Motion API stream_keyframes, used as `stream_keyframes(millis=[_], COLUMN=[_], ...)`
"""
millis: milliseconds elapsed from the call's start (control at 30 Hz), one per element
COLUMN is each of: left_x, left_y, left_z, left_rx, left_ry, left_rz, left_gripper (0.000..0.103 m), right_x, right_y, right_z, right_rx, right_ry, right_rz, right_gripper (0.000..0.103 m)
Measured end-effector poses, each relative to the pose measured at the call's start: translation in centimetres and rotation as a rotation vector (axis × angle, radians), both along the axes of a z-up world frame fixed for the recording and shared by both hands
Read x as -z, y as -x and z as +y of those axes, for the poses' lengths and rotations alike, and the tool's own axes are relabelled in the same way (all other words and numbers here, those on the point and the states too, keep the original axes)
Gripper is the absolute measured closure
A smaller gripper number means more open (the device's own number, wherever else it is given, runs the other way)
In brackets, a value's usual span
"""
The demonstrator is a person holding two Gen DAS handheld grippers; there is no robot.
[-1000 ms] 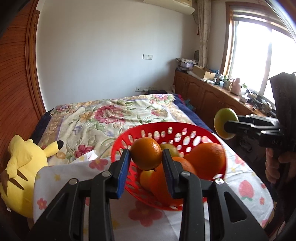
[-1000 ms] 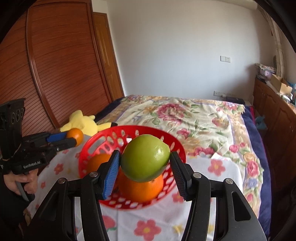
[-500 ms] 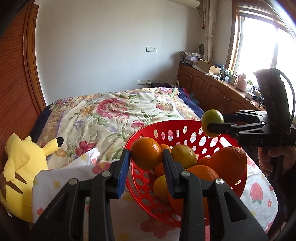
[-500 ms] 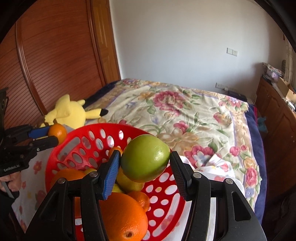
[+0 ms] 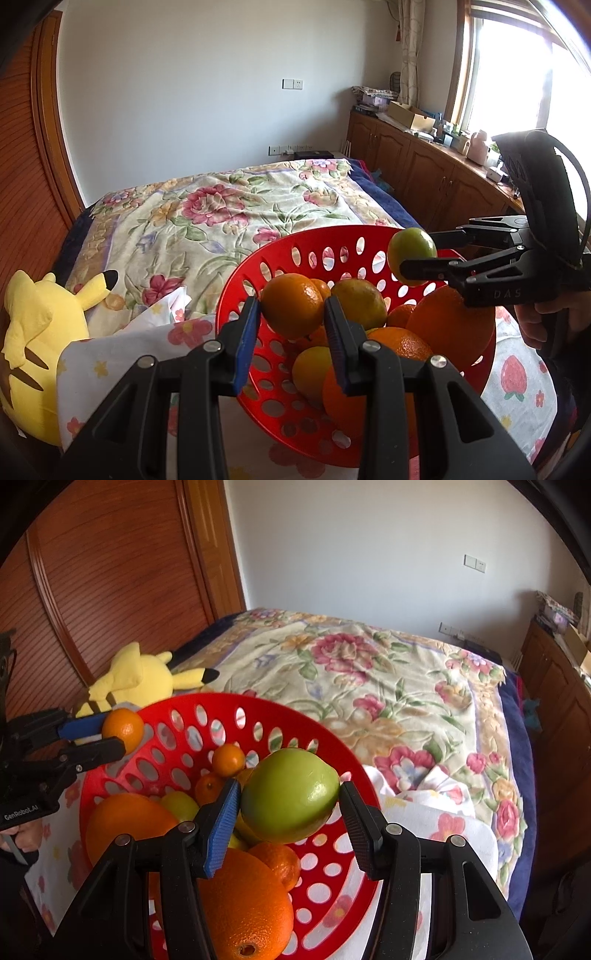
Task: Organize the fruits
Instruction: 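Carry the lime and mandarin over the red basket and lower them in, then open both tools and lift them away from the basket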
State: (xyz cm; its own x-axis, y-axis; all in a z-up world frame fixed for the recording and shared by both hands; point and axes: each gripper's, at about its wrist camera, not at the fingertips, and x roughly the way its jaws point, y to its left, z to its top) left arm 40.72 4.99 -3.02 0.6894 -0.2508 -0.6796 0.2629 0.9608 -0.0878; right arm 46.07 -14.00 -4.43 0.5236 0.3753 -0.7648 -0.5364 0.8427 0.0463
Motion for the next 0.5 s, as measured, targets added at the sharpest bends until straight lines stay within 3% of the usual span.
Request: stream_keyframes(millis=[500], left_x=[0.4], left_y=[-1.3], left_z=[-1.2], left_rx=[0.019], left_ry=[-0.051], left_rz=[0.030], left_gripper=[0.068], right_x=[-0.5], right_y=[1.5], right_z=[-0.1], right_rx=[0.009], right_ry=[0.000], right_rz=[-0.024], right_gripper=[0.047])
